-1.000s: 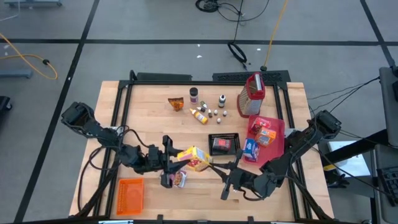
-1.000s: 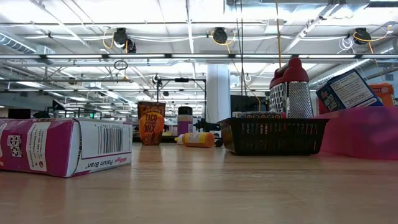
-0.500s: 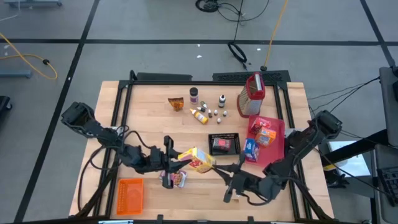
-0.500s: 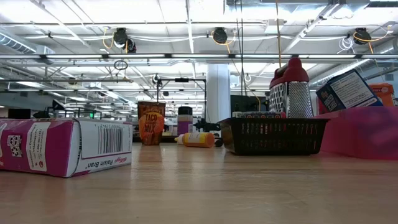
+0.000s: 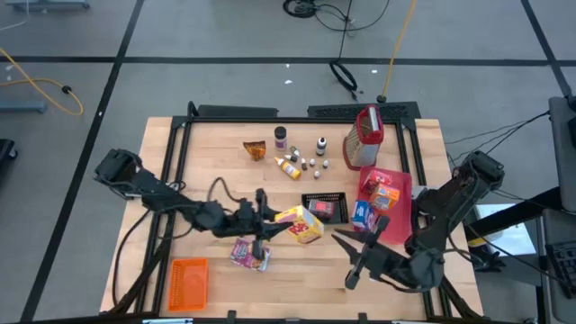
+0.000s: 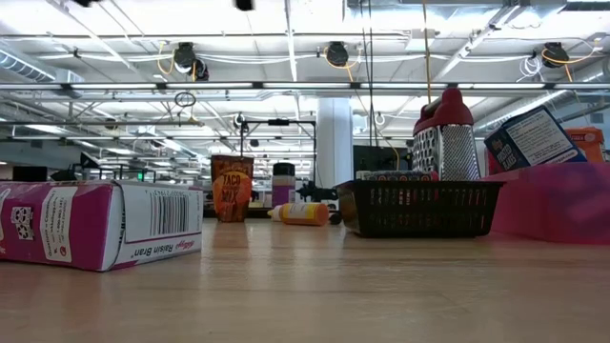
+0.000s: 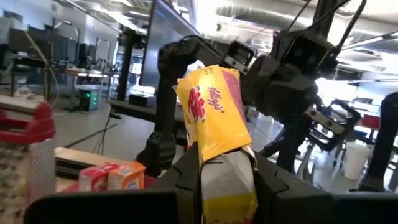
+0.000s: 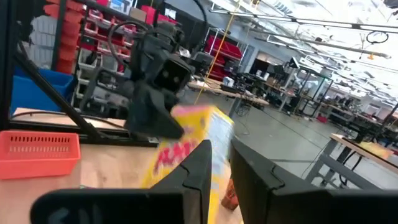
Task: Pick & Place Kitchen Items
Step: Put the yellow cereal box into the red bin
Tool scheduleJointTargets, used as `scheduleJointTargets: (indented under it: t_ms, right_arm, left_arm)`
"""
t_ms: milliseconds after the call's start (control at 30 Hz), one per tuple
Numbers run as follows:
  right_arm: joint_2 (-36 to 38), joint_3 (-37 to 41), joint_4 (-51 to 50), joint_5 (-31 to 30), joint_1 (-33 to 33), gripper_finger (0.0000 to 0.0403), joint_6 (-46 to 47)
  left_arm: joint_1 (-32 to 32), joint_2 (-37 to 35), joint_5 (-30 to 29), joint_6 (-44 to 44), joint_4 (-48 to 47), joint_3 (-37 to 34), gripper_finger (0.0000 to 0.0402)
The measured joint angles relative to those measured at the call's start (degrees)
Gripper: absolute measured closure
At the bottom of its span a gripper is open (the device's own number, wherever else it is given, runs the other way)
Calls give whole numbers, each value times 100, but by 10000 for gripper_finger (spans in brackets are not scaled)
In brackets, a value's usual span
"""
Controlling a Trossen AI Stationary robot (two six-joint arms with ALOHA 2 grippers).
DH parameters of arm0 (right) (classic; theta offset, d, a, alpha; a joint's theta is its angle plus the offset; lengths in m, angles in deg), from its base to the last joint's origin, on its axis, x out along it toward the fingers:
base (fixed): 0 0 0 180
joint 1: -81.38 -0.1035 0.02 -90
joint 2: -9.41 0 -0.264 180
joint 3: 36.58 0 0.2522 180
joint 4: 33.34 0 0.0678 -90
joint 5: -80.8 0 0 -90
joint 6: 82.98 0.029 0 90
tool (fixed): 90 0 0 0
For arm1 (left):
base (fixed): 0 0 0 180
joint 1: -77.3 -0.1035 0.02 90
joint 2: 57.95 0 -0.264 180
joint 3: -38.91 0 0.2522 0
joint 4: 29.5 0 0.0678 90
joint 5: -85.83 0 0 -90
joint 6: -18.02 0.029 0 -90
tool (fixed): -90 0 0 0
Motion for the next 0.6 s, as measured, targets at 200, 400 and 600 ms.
scheduleJointTargets:
  t_ms: [200, 400, 600]
  right_arm:
    - [29, -2, 1, -370, -49, 348, -200]
    - [37, -2, 63, -977, -251, 348, -439]
    - [329, -2, 539, -1307, -567, 348, -1256]
  left_arm:
    - [-375, 829, 772, -37, -759, 1134, 330]
    - [-667, 1790, 1217, 27, -2006, 2688, 330]
    - [-979, 2539, 1713, 32, -2429, 3757, 330]
